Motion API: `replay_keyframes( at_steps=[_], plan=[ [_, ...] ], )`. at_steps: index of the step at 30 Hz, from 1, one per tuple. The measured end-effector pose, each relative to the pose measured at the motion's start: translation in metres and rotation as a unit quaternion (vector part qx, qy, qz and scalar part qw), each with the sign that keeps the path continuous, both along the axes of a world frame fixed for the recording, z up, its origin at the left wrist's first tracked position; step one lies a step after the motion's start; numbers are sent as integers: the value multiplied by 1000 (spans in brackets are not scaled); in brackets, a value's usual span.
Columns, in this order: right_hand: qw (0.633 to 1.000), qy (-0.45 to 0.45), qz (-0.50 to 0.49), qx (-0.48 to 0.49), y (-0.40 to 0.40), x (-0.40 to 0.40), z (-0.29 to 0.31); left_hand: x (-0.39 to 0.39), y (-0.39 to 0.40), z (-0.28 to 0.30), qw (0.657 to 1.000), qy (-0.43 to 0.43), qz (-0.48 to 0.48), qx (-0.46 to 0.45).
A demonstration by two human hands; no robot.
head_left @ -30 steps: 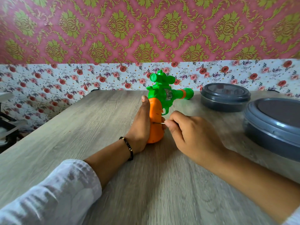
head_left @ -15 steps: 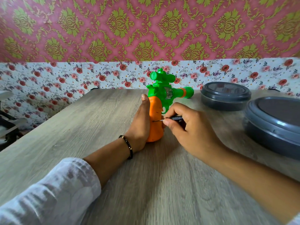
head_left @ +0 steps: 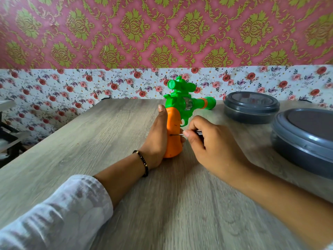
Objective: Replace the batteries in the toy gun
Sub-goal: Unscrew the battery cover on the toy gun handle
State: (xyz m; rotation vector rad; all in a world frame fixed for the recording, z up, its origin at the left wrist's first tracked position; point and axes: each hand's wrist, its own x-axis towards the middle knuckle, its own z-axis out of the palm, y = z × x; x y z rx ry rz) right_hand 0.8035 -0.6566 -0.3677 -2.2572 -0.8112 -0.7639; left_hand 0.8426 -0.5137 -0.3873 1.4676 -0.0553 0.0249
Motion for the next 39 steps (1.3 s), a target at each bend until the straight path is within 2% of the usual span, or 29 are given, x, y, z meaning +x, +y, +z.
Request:
replay_keyframes(
  at_steps=[5,12,14,18,24,34,37,39],
  plan=[
    [1000,27,5,-3,-2,-1,4,2,1,-2,1000,2,-6,-23],
    [983,107,90,119,0,-1,3,3,1,-3,1000,-10,-8,-17],
    [988,90,65,109,1,1,-2,2,1,-2,1000,-8,-8,-10],
    [999,20,-44,14,-3,3,-5,-1,0,0,1000,-3,-9,3],
    [999,-19,-36,-14,1,-1,-2,2,1,-1,1000,0,1,0],
    [994,80,42,65,2,0,2,1,0,-1,999,6,-10,-31],
    [998,37,19,43,2,-2,0,2,1,-3,1000,4,-8,-24],
    [999,-18,-43,-28,0,-4,1,3,2,-3,1000,8,-7,-20]
  ],
)
